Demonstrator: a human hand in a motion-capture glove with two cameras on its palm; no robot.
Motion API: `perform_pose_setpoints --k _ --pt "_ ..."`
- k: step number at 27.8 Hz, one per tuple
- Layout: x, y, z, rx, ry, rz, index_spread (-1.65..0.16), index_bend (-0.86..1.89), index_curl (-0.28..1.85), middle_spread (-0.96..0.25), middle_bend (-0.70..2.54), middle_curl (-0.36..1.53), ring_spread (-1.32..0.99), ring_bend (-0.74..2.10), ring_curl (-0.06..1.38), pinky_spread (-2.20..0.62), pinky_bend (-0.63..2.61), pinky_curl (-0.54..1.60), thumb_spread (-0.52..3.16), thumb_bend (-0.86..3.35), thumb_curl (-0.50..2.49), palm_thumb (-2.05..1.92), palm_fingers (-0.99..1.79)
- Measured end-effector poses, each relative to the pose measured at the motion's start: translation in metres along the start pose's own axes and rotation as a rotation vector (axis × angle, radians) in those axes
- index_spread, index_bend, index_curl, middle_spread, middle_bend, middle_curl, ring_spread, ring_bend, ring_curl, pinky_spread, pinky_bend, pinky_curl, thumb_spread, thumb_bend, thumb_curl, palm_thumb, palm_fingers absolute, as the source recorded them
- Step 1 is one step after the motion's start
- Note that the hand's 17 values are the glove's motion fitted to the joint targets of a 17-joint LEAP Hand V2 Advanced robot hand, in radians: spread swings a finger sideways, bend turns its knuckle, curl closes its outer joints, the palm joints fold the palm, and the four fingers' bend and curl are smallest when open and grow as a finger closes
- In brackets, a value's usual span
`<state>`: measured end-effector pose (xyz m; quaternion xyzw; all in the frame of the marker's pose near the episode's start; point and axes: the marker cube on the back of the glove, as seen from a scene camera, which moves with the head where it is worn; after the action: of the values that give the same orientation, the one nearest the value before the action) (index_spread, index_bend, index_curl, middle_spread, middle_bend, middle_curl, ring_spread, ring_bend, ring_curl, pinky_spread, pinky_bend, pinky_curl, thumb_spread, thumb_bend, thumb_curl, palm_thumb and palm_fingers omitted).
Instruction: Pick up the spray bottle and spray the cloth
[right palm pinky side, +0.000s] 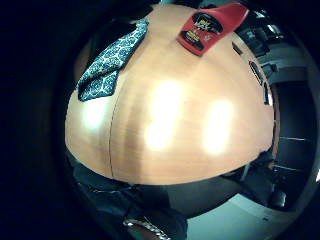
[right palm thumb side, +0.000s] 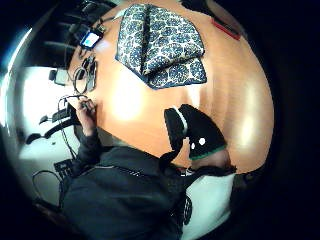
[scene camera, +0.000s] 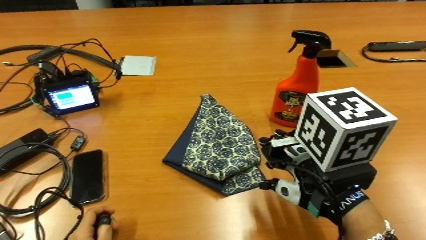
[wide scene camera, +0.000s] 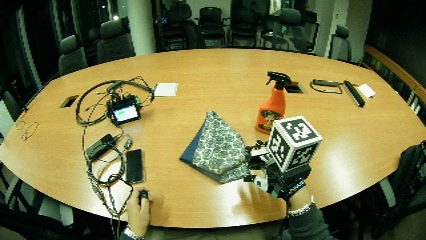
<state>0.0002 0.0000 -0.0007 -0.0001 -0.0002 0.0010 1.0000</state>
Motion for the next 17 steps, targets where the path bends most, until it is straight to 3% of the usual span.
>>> perform_pose_setpoints --k 8,17 --pt "-0.0004 -0.0016 -0.0011 0.001 0.004 -0.002 -0.38 0.21 0.16 -0.07 0.21 0.13 -0.08 0.27 0.12 0.17 0.33 0.16 0.79 0.3 0.14 0.52 0.37" --pt "-0.0062 -0.0055 0.0021 0.0 -0.004 -0.017 -0.44 0.18 0.22 -0.09 0.19 0.18 -0.09 0.26 0.16 0.2 0.31 0.21 1.02 0.26 0.18 0.55 0.36"
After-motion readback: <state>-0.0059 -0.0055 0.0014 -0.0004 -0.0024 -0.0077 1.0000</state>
